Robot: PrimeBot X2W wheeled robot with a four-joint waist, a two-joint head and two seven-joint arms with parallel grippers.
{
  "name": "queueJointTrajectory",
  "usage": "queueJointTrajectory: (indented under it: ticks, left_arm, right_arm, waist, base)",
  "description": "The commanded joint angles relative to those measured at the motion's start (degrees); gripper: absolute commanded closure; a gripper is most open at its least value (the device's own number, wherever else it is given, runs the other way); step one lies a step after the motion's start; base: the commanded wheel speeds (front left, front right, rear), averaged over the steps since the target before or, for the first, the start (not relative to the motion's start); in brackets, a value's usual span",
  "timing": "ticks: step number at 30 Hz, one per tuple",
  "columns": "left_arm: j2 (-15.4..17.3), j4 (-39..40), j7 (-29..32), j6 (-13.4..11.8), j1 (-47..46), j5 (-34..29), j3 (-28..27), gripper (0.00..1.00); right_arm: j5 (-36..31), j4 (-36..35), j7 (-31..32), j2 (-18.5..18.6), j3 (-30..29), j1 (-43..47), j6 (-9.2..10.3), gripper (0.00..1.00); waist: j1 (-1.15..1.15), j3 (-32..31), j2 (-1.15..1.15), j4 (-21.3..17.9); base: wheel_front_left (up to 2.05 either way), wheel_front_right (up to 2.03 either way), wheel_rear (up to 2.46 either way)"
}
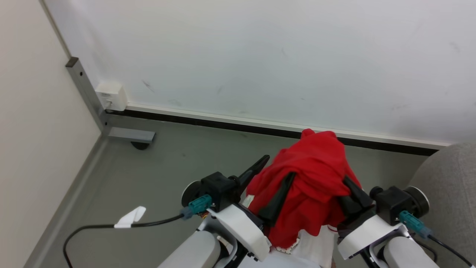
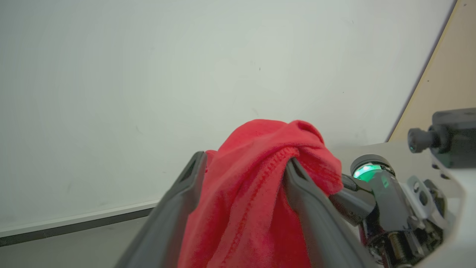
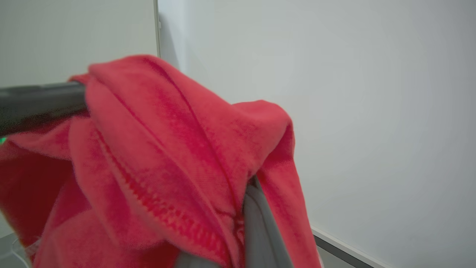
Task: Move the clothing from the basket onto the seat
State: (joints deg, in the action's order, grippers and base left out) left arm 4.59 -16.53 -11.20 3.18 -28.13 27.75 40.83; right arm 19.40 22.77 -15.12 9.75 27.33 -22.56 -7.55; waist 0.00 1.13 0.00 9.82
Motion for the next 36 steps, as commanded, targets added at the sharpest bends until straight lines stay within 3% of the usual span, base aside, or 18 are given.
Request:
queueJointTrajectory:
  ticks: [1, 14, 36]
  left_arm:
    - [0.71, 0.45, -0.57, -0.23, 0.75, 0.03, -0.37, 0.0]
    - [2.52, 3.39, -0.96, -1.49, 1.48, -0.12, -0.61, 0.0]
    - [4.05, 2.6, -1.54, -1.69, -1.08, -2.49, 1.1, 0.0]
  right_arm:
    - [-0.15, -0.75, -0.04, 0.75, -0.98, 0.97, 0.12, 1.0]
    - [-1.17, -5.67, -0.04, 2.22, -7.99, 3.04, 0.12, 1.0]
    - [-2.98, -13.85, -0.04, 1.94, -16.6, 5.14, 0.12, 1.0]
  waist:
    - [0.0, 0.22, 0.0, -0.66]
    - [0.0, 1.79, 0.0, -7.15]
    - [0.0, 5.29, 0.0, -27.78]
  base:
    - [0.0, 0.0, 0.0]
    - [0.0, 0.0, 0.0]
    - [0.0, 0.0, 0.0]
